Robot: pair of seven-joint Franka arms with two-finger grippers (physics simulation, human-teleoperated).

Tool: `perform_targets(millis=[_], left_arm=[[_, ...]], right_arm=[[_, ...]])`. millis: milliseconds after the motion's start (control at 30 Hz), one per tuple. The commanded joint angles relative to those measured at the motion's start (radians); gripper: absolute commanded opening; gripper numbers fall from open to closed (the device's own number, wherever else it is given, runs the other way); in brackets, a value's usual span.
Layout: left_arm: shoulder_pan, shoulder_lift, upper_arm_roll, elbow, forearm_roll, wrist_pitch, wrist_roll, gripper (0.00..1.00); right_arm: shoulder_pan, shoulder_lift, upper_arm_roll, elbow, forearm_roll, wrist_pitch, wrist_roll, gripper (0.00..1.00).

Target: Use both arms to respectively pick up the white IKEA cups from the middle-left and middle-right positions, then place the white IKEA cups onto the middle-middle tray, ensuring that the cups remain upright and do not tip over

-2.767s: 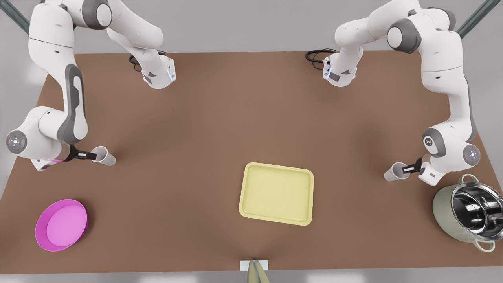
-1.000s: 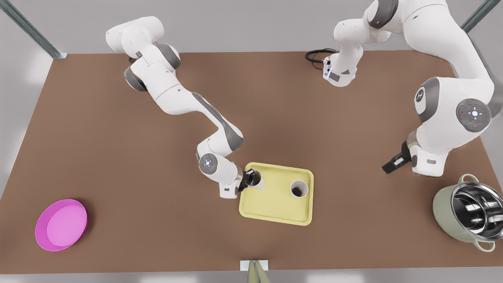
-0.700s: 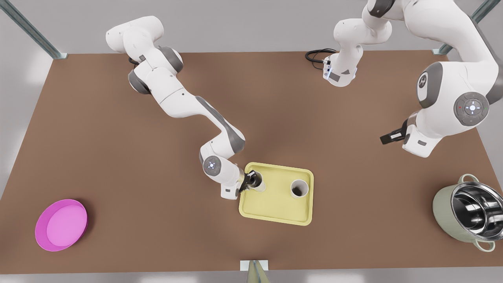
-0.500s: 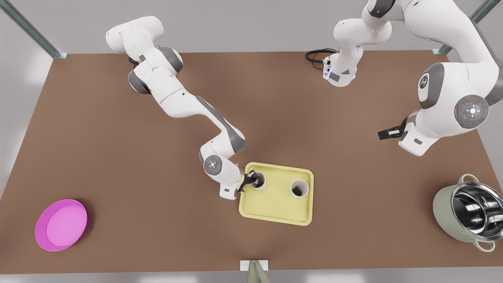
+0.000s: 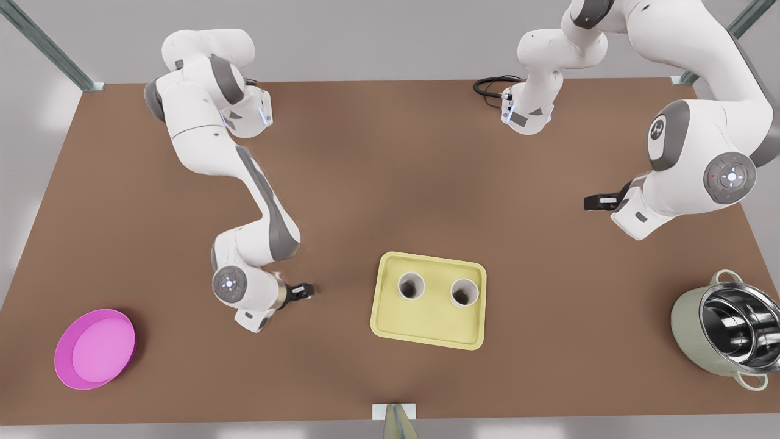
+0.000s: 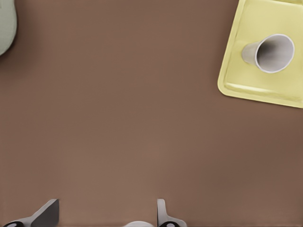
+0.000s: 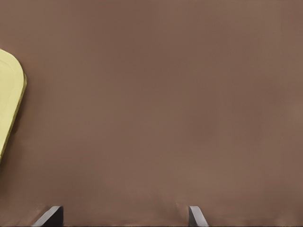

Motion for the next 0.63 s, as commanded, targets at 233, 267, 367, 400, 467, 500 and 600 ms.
perform_targets(millis=[233,267,367,400,467,500,600], left_arm=[[-0.001,-0.001,0.001,0.0,0.003,-0.001,0.127,1.0],[-0.001,-0.001,-0.001,0.0,0.003,-0.002,0.127,1.0],[-0.001,-0.001,0.001,0.0,0.003,-0.001,0.127,1.0],[0.0,0.004,0.001,0.0,0.003,-0.001,0.127,1.0],[0.0,0.004,-0.001,0.0,0.003,-0.001,0.127,1.0],[0.0,0.004,0.001,0.0,0.003,-0.001,0.127,1.0],[0.0,0.004,0.001,0.0,0.003,-0.001,0.126,1.0]], right_arm=[[-0.081,-0.625,-0.173,-0.193,-0.093,-0.484,0.018,1.0],[-0.087,-0.631,-0.173,-0.213,-0.091,-0.484,0.017,1.0],[-0.096,-0.627,-0.173,-0.213,-0.091,-0.484,0.02,1.0],[-0.096,-0.625,-0.173,-0.213,-0.091,-0.484,0.024,1.0],[-0.096,-0.622,-0.172,-0.213,-0.091,-0.484,0.021,1.0],[-0.096,-0.62,-0.172,-0.213,-0.091,-0.484,0.018,1.0],[-0.096,-0.62,-0.172,-0.213,-0.091,-0.484,0.015,1.0]])
